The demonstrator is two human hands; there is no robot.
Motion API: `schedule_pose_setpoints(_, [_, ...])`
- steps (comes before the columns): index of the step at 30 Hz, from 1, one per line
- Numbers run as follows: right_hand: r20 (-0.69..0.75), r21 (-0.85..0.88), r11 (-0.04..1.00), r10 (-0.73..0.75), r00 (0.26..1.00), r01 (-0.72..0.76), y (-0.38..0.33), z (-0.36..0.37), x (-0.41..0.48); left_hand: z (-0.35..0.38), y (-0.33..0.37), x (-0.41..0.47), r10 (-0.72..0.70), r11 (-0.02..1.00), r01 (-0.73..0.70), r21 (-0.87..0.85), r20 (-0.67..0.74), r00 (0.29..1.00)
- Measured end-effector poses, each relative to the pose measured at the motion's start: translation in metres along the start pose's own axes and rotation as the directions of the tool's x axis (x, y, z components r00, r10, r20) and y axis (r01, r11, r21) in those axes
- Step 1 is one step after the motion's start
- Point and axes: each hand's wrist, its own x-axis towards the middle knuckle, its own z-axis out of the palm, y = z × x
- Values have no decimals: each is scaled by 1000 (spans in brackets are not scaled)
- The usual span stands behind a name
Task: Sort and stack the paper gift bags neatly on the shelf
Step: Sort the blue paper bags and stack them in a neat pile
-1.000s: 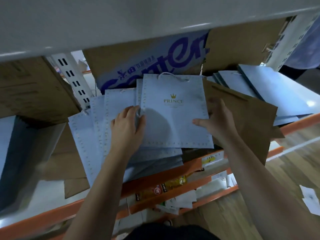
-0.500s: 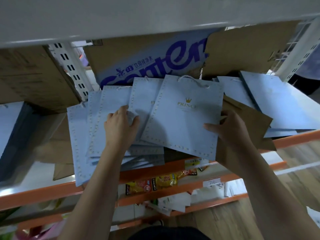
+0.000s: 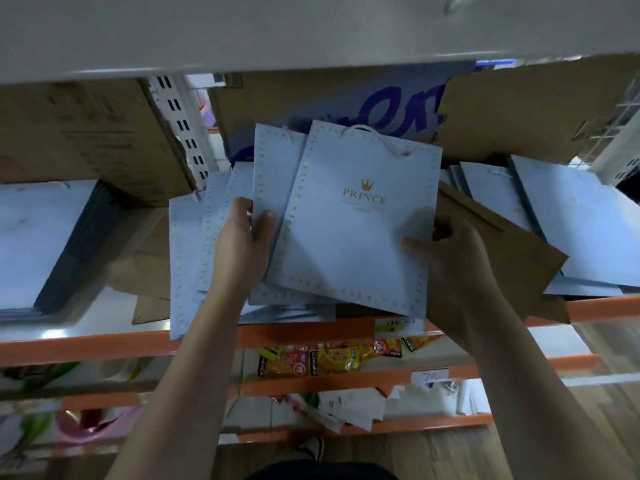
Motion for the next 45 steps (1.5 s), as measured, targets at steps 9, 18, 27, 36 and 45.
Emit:
schedule_pose_setpoints(9, [98,251,967,18,995,-42,-36,85,-13,-87,-51,-25,-114,992,124,30,-228,967])
schedule_pose_setpoints(18, [84,270,962,-62,995,37,-79,205,-44,-195,-136,-21,-209,977,211,-29,-309,928])
schedule_pose_setpoints(27, [16,226,972,-74,997,69,-123,355,-88,-328,-243,35,-235,970,245,4,-259,937])
schedule_pose_setpoints(36, [-10,217,976,22,1000,-20,-133,424,-122,-403,-320,89,-280,938,314,146,-217,935])
schedule_pose_setpoints(45, [-35,184,981,71,997,-63,-134,436,-137,-394,-355,117,-241,920,282,271,-177,954])
